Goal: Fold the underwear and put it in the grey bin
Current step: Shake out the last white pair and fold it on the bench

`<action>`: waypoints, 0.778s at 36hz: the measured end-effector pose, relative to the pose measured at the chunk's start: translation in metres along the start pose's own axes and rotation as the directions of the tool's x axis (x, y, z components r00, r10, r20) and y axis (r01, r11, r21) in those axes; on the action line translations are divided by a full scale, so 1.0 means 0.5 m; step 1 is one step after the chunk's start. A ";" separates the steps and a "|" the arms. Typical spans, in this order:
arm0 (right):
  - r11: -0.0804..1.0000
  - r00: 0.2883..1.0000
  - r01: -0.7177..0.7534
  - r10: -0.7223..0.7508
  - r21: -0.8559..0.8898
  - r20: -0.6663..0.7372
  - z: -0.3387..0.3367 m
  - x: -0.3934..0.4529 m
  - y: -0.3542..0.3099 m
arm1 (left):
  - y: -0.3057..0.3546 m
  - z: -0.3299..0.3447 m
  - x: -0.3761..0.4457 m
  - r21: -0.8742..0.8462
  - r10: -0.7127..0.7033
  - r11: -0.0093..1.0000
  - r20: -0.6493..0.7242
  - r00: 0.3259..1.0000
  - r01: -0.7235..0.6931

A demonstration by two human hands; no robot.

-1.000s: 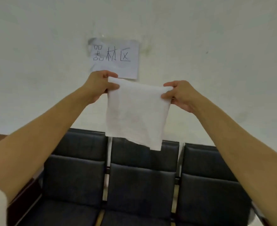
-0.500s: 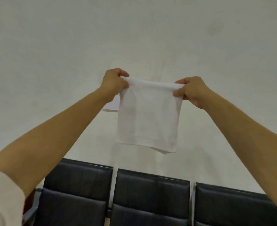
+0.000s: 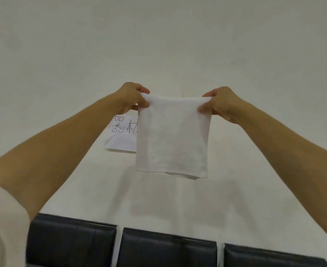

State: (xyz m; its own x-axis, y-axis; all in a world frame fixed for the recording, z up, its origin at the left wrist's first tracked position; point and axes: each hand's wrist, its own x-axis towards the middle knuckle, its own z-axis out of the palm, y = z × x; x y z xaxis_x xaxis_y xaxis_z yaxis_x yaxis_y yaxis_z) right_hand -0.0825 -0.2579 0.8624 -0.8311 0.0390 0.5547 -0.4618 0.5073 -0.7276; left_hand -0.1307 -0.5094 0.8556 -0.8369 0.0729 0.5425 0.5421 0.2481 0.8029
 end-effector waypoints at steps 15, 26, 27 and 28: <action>1.000 0.997 0.020 -0.021 -0.003 -0.070 -0.033 0.045 0.046 | -0.036 0.054 0.070 0.237 0.219 0.952 -0.076 0.973 -0.196; 0.963 0.996 -0.038 0.016 -0.267 -0.084 -0.052 0.051 0.111 | -0.062 0.105 0.076 0.308 0.134 0.941 0.034 0.990 -0.138; 0.958 0.996 -0.032 0.008 -0.284 -0.087 -0.059 0.052 0.119 | -0.065 0.112 0.077 0.291 0.116 0.948 0.051 0.992 -0.126; 0.953 0.997 -0.025 0.000 -0.303 -0.082 -0.065 0.051 0.127 | -0.069 0.117 0.077 0.263 0.100 0.958 0.065 0.993 -0.114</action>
State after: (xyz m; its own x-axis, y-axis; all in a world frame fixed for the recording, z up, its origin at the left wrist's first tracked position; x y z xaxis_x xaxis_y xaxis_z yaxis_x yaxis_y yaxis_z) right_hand -0.1231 -0.1967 0.8436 -0.8032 0.1096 0.5856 -0.3252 0.7429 -0.5850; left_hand -0.1861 -0.4590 0.8341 -0.7815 0.1597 0.6031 0.5947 0.4831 0.6426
